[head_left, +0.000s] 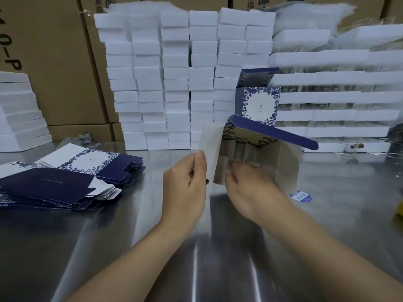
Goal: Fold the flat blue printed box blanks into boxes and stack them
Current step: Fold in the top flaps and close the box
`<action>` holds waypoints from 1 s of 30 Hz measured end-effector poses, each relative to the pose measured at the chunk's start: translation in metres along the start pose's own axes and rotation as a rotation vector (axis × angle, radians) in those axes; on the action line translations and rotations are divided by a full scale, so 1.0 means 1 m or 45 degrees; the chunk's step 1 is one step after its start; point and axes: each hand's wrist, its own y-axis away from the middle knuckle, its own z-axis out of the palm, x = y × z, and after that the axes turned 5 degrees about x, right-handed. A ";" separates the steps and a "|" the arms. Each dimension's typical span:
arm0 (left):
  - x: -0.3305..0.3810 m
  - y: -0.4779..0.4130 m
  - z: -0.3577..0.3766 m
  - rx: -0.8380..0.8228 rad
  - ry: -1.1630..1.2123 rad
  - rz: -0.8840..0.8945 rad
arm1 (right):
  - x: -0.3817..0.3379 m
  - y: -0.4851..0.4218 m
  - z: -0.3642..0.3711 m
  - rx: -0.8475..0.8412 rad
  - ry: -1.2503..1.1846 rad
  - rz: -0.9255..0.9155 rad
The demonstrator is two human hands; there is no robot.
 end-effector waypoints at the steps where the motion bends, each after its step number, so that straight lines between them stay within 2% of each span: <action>1: 0.002 0.001 0.000 -0.012 0.025 -0.004 | 0.002 -0.003 0.000 -0.027 -0.055 0.056; 8: 0.017 0.010 0.002 -0.128 0.237 -0.101 | 0.011 -0.012 -0.002 -0.205 -0.181 0.142; 12: 0.023 0.015 0.004 -0.169 0.187 -0.044 | 0.019 -0.017 -0.002 -0.260 -0.285 0.124; 15: 0.018 0.013 0.002 -0.145 0.022 0.070 | 0.017 -0.017 -0.003 -0.136 -0.398 0.078; 16: 0.016 0.011 0.002 -0.123 -0.009 0.096 | 0.014 -0.017 -0.002 -0.028 -0.453 0.057; 19: 0.013 0.009 0.002 -0.070 -0.049 0.083 | 0.002 -0.015 -0.006 0.480 -0.601 -0.016; 21: 0.013 0.009 0.002 -0.078 -0.022 0.077 | -0.009 -0.008 -0.012 0.624 -0.895 -0.078; 24: 0.015 0.009 0.002 -0.129 0.096 0.062 | -0.016 0.002 -0.012 0.575 -1.156 -0.135; 27: 0.013 0.011 0.004 -0.225 0.257 -0.111 | -0.016 0.005 -0.009 0.488 -1.234 -0.142; 30: 0.015 0.011 0.005 -0.168 0.287 -0.196 | -0.015 0.003 -0.008 0.379 -1.272 -0.103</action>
